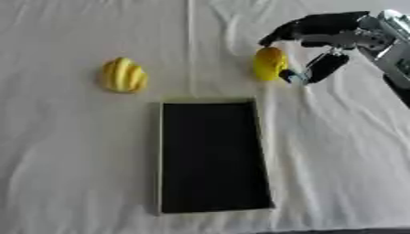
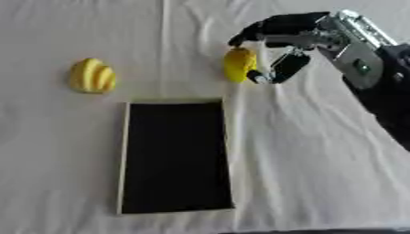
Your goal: Pick up objects on the table and place them in the box.
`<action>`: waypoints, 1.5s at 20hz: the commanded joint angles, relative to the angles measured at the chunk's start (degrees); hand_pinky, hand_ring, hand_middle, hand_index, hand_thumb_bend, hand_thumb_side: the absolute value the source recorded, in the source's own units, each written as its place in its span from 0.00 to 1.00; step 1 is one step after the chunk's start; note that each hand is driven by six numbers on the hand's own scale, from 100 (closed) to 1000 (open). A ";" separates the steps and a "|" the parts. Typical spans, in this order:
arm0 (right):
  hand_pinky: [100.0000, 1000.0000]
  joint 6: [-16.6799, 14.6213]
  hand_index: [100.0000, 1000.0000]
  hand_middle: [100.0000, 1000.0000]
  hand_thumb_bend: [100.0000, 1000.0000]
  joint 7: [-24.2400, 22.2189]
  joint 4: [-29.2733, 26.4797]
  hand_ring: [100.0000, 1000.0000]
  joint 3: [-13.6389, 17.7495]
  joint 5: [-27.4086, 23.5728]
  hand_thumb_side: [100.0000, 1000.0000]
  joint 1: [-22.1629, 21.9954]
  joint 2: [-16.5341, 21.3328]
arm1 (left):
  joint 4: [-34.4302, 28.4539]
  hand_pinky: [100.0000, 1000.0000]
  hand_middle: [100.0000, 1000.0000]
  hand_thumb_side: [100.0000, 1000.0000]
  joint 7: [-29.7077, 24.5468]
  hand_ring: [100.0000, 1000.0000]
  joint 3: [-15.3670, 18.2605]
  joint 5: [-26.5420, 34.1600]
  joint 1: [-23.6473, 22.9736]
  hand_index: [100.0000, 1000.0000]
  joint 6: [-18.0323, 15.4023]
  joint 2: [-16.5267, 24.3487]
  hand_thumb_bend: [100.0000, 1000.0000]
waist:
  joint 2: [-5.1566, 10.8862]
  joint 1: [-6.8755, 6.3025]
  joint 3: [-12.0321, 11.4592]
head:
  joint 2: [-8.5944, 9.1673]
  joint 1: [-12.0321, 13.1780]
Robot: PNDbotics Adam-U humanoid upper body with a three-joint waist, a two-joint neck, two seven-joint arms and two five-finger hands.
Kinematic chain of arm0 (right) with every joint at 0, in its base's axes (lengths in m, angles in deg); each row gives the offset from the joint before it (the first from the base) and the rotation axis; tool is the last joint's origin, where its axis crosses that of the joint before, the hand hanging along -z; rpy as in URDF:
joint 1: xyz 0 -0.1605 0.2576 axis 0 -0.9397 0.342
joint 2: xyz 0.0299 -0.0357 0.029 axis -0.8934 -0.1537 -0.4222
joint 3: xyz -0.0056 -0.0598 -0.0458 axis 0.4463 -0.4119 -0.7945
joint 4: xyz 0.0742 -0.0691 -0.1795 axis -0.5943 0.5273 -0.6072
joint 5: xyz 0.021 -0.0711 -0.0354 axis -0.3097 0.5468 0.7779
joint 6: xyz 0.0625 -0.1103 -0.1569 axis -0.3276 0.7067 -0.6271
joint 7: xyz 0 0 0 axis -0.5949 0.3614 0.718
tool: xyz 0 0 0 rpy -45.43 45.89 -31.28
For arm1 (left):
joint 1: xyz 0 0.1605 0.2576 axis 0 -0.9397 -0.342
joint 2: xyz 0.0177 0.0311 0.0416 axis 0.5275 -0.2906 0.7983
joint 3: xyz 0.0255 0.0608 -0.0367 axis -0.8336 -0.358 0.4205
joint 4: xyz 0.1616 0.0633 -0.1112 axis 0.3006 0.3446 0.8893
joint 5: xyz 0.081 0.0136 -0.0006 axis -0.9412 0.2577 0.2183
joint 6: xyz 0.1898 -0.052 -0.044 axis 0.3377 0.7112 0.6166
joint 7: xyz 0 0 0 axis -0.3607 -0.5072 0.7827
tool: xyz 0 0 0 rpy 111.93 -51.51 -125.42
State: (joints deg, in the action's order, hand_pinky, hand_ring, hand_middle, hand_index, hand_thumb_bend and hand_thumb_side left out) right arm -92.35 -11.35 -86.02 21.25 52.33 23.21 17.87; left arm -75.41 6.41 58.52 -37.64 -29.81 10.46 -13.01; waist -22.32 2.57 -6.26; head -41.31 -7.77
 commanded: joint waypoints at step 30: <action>0.79 0.80 0.38 0.16 0.00 22.83 -8.85 0.58 -1.14 -12.86 0.08 1.33 2.82 | -0.83 0.75 0.74 0.28 -1.06 0.77 -0.52 0.29 0.30 0.85 0.25 0.78 0.00 | 2.54 0.20 0.76 | -0.75 -0.87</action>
State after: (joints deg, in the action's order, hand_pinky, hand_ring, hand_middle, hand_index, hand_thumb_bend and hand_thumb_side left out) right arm -90.60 10.67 -92.50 19.80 40.70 23.85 18.09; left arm -75.41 5.49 57.84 -37.10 -29.90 10.62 -13.46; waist -21.35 2.94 -5.54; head -41.85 -8.62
